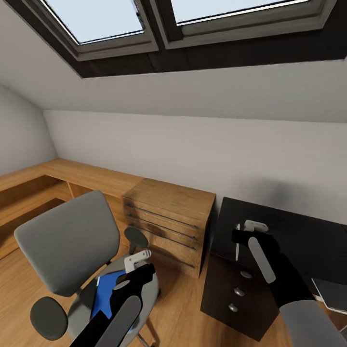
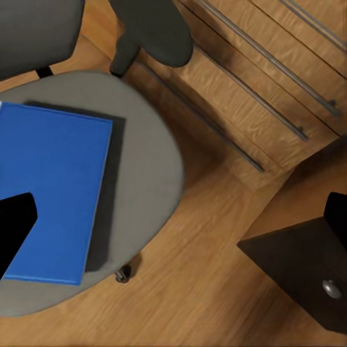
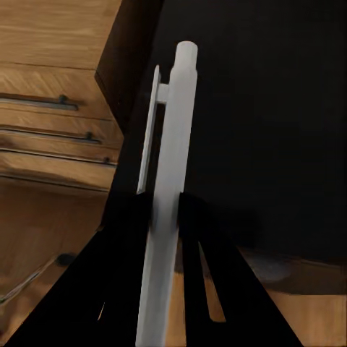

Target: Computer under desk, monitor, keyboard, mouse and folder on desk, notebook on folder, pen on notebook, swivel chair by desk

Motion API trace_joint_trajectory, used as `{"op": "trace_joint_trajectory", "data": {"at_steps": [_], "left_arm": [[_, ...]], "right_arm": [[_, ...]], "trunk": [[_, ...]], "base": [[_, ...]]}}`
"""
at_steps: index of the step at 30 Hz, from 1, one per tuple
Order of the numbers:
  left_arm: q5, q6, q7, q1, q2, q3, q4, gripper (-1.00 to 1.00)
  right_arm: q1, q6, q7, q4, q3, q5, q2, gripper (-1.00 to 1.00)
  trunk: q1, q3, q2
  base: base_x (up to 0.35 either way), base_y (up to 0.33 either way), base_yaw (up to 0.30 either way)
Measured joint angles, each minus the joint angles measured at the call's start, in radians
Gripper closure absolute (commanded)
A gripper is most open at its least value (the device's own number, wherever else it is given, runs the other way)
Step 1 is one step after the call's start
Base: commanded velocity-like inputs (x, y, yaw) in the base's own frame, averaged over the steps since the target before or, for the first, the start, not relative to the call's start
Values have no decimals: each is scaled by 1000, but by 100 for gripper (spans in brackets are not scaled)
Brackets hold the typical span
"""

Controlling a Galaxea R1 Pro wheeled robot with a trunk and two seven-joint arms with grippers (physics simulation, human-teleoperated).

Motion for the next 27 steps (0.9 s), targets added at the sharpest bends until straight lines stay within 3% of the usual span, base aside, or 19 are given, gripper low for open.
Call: {"op": "trace_joint_trajectory", "data": {"at_steps": [5,7,8,13,19,27], "left_arm": [[0,-1,-1,0,0,-19,0,-100],[-2,-1,-1,0,0,-22,-1,-100],[-2,-2,-1,0,0,-23,-1,-100],[-2,-2,-1,0,0,-26,-2,-100],[-2,-3,-1,0,0,-27,-5,-100],[-2,-5,-2,0,0,-30,-11,-100]], "right_arm": [[-31,-26,96,87,0,1,-59,100],[-83,-66,137,183,-1,3,-82,100],[-130,-101,166,276,-1,4,-94,100],[-248,-202,232,504,3,28,-104,100],[-376,-287,282,710,5,121,-103,100],[-413,-330,292,801,3,149,-98,100]], "trunk": [[0,0,0],[0,0,0],[0,0,0],[0,0,0],[0,0,0],[0,0,0]], "base": [[5,-3,0],[1,0,0],[0,0,0],[0,0,0],[0,0,0],[0,0,0]]}}
